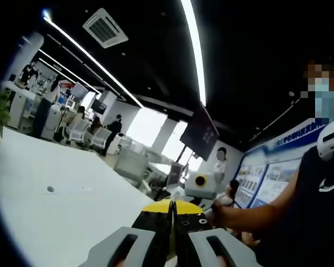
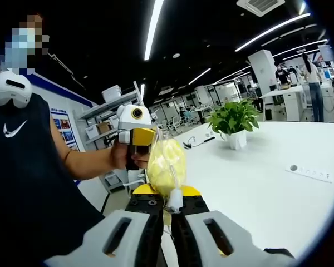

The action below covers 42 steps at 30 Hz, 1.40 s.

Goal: Compare the silicone blocks by pressing each to a similar depth, holding the contact briefly, and releasing to observe deformation and rebound differences across the visible hardness samples.

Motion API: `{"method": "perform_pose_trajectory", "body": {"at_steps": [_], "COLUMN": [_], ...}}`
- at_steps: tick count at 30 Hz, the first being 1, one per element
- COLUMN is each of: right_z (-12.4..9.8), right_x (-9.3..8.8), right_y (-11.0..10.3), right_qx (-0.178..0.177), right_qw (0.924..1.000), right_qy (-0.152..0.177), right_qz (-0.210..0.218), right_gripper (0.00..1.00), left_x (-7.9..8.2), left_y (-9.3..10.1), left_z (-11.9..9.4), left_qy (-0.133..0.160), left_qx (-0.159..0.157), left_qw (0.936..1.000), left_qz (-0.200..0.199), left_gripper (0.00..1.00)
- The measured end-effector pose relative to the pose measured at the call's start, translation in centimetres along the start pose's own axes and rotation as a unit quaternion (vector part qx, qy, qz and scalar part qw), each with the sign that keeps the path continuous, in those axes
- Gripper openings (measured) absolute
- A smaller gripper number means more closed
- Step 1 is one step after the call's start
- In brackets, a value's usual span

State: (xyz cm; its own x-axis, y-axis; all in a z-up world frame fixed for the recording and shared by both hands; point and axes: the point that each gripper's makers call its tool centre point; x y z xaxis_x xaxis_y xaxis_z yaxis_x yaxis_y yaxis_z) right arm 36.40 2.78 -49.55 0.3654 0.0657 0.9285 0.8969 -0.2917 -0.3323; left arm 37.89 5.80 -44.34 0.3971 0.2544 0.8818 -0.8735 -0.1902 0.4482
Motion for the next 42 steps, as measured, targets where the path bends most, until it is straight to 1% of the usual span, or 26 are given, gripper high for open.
{"method": "perform_pose_trajectory", "body": {"at_steps": [2,5,7,8,9,10,12,15,21,23,25,26,27,29,31,33,35,37,39,40,42], "right_z": [0.0,-0.2,-0.2,-0.2,-0.3,-0.2,-0.2,-0.3,-0.2,0.0,0.3,0.4,0.6,0.9,0.7,0.7,0.7,0.7,0.7,0.8,0.9], "right_x": [0.0,-0.1,-0.2,-0.3,-0.4,-0.3,-0.4,-0.4,0.2,0.4,0.6,0.6,0.6,0.7,0.7,0.8,0.8,0.9,0.9,0.8,0.7], "right_y": [0.0,0.0,0.1,0.0,-0.3,0.0,-0.1,0.1,0.4,0.4,0.7,0.5,0.1,0.4,0.0,0.2,0.0,0.1,0.1,0.1,0.4], "right_qx": [0.000,0.006,0.002,0.006,0.014,0.005,0.008,0.005,0.001,0.004,-0.005,-0.001,0.008,-0.001,0.009,0.003,0.009,0.009,0.004,0.001,-0.011], "right_qw": [1.0000,1.0000,1.0000,1.0000,0.9999,1.0000,0.9999,1.0000,1.0000,0.9998,0.9995,0.9996,0.9994,0.9994,0.9994,0.9994,0.9993,0.9993,0.9994,0.9995,0.9993], "right_qy": [0.000,-0.002,0.002,0.000,-0.009,-0.005,-0.008,-0.003,0.008,0.018,0.030,0.029,0.027,0.030,0.030,0.035,0.035,0.037,0.034,0.032,0.032], "right_qz": [-0.001,0.006,-0.005,-0.006,0.004,-0.005,-0.001,-0.003,-0.003,-0.001,-0.009,0.000,0.020,0.014,0.012,0.006,0.012,0.006,-0.003,-0.006,-0.016], "right_gripper": [0.00,0.00,0.00,0.00,0.00,0.00,0.00,0.00,0.00,0.01,0.03,0.03,0.04,0.05,0.06,0.07,0.08,0.08,0.12,0.15,0.26], "left_x": [0.0,-0.1,-0.2,-0.3,-0.4,-0.4,-0.4,-0.4,0.1,0.4,0.6,0.6,0.8,0.8,0.9,0.9,1.1,1.2,1.4,1.5,1.6], "left_y": [0.1,0.2,0.4,0.3,0.2,0.1,0.0,0.2,0.2,0.4,0.3,0.3,0.2,0.1,0.3,0.3,0.4,0.6,0.7,0.8,0.8], "left_z": [0.1,0.3,0.2,0.2,0.1,0.0,0.0,0.2,0.3,0.3,0.1,0.0,-0.2,-0.4,-0.4,-0.4,-0.3,-0.3,-0.2,-0.2,-0.2], "left_qy": [-0.002,-0.017,-0.022,-0.021,-0.021,-0.017,-0.013,-0.011,-0.007,-0.004,-0.003,-0.003,0.000,0.004,0.010,0.012,0.012,0.010,0.012,0.013,0.014], "left_qx": [0.000,0.002,-0.005,-0.004,-0.004,-0.005,-0.005,-0.007,-0.003,-0.003,0.000,0.000,0.001,0.003,-0.001,0.001,0.001,-0.001,-0.003,-0.004,-0.004], "left_qw": [1.0000,0.9998,0.9997,0.9998,0.9998,0.9998,0.9999,0.9998,1.0000,1.0000,0.9999,0.9999,1.0000,1.0000,0.9999,0.9999,0.9999,0.9999,0.9999,0.9999,0.9999], "left_qz": [0.002,0.013,0.003,0.003,0.002,-0.004,-0.007,-0.016,0.001,0.006,0.010,0.010,0.007,0.005,-0.005,-0.003,-0.003,0.000,0.001,0.001,0.001], "left_gripper": [0.00,0.00,0.00,0.00,0.00,0.00,0.00,0.00,0.00,0.00,0.00,0.00,0.00,0.00,0.00,0.00,0.00,0.00,0.00,0.00,0.00]}}
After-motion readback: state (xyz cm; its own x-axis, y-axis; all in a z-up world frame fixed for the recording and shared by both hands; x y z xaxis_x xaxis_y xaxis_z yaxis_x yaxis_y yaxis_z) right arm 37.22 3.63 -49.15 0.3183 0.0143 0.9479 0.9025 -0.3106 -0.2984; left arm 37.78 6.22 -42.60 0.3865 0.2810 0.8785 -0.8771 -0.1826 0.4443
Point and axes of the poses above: the point that each gripper's makers call its tool centre point, and the gripper's own axes: z roughly forward along the fingers, y roughly to its right, x roughly out of its top, and after that the axes turned 9 degrees about -x, right-handed
